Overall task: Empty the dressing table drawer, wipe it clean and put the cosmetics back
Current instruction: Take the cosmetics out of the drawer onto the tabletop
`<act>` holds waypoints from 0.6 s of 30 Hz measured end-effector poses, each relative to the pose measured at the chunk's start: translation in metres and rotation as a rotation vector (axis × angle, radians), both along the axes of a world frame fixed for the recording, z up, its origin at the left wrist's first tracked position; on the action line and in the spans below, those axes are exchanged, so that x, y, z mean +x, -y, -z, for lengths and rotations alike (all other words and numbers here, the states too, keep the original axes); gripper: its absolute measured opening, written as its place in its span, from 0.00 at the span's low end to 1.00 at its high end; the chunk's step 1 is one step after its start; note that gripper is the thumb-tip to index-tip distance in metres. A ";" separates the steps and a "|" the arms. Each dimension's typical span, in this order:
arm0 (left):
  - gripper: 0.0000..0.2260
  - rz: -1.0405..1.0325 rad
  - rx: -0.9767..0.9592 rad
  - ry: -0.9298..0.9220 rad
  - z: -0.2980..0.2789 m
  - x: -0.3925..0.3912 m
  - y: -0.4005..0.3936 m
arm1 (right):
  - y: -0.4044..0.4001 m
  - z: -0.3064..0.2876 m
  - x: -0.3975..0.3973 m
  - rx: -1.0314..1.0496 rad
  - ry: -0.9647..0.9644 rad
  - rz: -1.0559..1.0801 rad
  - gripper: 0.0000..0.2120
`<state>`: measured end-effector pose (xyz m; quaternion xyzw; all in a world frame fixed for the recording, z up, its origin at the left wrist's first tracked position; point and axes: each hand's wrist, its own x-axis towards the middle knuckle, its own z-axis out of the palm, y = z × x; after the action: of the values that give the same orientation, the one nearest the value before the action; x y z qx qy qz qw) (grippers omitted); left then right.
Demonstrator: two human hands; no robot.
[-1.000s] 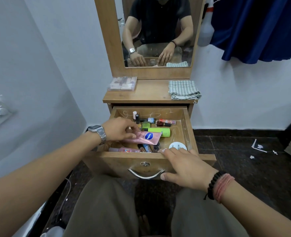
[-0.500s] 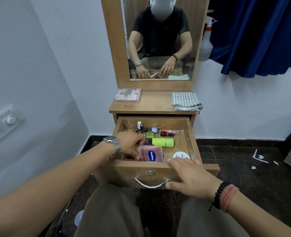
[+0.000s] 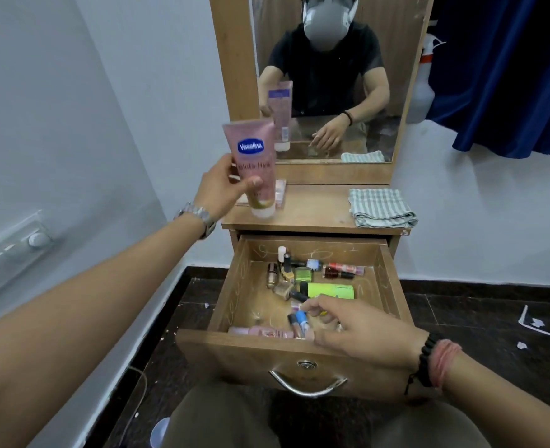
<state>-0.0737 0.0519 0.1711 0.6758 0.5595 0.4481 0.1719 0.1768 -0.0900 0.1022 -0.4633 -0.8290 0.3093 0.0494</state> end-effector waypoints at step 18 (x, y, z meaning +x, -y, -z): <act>0.20 -0.223 -0.078 0.112 -0.004 -0.004 -0.106 | -0.023 0.033 -0.001 -0.077 -0.104 0.023 0.23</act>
<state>-0.0774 0.1583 0.1756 0.5760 0.6376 0.4795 0.1780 0.1761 -0.0674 0.0695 -0.4575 -0.8075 0.3642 0.0780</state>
